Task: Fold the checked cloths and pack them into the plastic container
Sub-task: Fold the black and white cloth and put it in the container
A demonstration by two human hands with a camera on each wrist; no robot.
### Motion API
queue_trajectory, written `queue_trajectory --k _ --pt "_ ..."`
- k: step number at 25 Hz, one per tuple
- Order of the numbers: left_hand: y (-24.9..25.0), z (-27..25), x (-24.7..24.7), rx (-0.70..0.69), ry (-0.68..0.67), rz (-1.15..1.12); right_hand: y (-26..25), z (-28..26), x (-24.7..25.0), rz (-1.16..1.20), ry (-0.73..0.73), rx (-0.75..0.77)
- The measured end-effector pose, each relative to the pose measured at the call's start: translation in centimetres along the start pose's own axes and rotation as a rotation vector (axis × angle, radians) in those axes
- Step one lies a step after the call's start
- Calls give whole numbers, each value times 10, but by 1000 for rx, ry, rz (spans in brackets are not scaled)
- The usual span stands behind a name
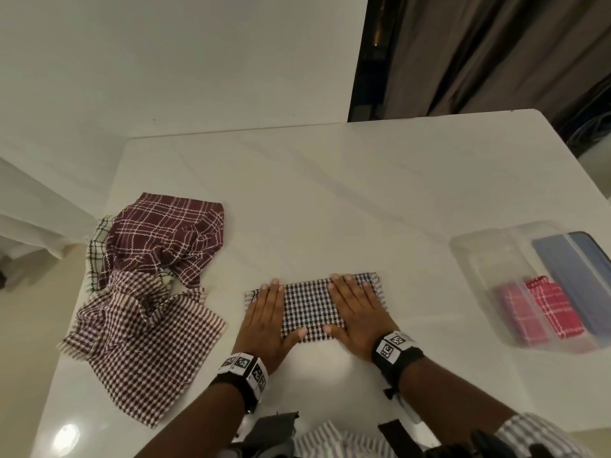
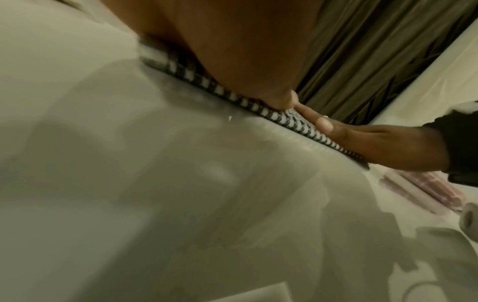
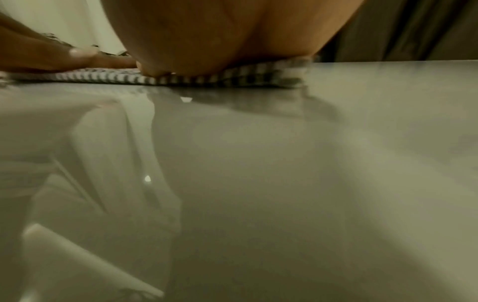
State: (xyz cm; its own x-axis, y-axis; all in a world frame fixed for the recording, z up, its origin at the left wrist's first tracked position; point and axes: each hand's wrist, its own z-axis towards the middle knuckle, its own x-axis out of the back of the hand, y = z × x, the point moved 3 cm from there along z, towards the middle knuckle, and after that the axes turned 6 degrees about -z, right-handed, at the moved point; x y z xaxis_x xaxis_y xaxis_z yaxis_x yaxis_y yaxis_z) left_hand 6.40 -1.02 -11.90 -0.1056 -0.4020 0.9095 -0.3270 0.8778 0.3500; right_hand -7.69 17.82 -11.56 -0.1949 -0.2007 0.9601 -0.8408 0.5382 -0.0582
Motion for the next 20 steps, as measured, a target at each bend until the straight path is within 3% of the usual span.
queue_trajectory --k 3,6,10,12,16,18,20 --pt "-4 0 2 -8 12 25 35 -11 5 3 -19 -55" --pt "-6 6 5 -52 -8 70 39 -13 11 47 -55 -48" --pt "-12 39 31 -130 23 174 40 -24 36 143 -58 -147" --pt "-6 55 51 -45 92 215 31 -34 45 159 -92 -196" --pt "1 48 68 387 134 35 2 -45 36 409 -251 -268" --pt "4 31 61 503 10 -43 -10 -45 32 483 -221 -301" --pt "17 17 47 460 -118 -128 -21 -45 31 581 -179 -303"
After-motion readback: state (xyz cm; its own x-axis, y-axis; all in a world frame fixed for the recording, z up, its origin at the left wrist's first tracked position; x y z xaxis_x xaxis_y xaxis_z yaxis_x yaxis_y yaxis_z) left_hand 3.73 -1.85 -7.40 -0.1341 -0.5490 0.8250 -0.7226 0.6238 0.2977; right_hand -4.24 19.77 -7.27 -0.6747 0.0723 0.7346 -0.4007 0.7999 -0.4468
